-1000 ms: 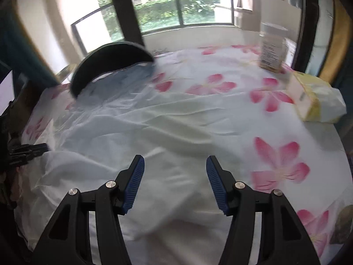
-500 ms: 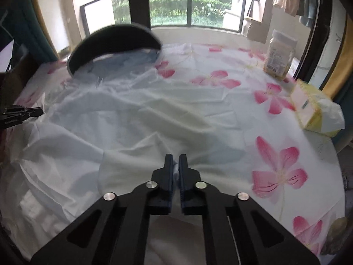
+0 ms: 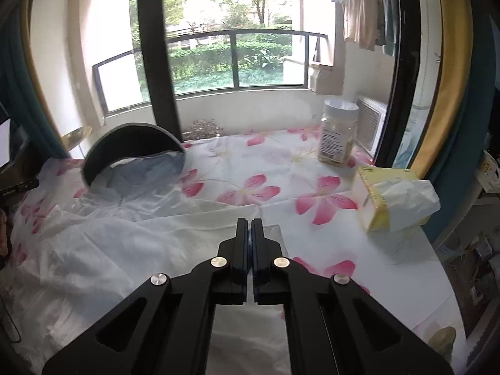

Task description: Fold large clothes

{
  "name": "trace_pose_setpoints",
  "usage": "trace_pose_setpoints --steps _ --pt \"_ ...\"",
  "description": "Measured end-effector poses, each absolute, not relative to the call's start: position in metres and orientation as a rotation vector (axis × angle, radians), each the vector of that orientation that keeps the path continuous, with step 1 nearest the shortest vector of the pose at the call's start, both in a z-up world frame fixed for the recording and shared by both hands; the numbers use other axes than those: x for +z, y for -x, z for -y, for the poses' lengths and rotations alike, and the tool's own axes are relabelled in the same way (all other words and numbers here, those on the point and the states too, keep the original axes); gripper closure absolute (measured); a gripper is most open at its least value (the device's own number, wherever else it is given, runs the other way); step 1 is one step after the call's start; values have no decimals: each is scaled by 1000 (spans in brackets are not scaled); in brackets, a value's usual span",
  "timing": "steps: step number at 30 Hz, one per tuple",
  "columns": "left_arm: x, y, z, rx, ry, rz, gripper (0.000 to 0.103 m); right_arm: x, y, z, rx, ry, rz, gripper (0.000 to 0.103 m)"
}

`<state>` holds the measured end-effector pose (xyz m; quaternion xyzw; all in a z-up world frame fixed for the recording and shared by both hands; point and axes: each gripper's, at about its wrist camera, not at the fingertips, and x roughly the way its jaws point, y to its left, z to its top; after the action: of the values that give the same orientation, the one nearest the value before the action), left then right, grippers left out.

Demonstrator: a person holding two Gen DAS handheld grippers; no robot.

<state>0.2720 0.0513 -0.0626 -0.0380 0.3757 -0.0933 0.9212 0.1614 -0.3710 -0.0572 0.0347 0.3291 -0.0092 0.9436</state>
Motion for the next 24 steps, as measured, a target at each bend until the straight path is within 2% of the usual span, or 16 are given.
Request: trace_pose_setpoints --steps 7,12,14,15,16,17,18,19,24 --pt "-87 -262 -41 -266 116 -870 103 -109 -179 374 -26 -89 -850 101" --pt "-105 -250 -36 -271 125 -932 102 -115 -175 374 -39 -88 -883 100" --pt "-110 -246 -37 -275 147 -944 101 -115 -176 375 -38 -85 -894 95" --pt "-113 -244 -38 -283 173 -946 101 -116 -176 375 -37 -88 -898 87" --pt "-114 -242 -40 -292 201 -944 99 -116 -176 375 -35 -94 -899 72" --pt "-117 -240 -42 -297 230 -943 97 -116 -176 377 -33 -105 -898 63" --pt "-119 -238 -45 -287 263 -945 96 -116 -176 377 -33 -117 -897 48" --pt "-121 -237 -45 -279 276 -946 94 -115 -175 378 -32 -133 -893 42" --pt "-121 -229 -40 -281 285 -952 94 -104 -177 374 -4 -158 -880 42"
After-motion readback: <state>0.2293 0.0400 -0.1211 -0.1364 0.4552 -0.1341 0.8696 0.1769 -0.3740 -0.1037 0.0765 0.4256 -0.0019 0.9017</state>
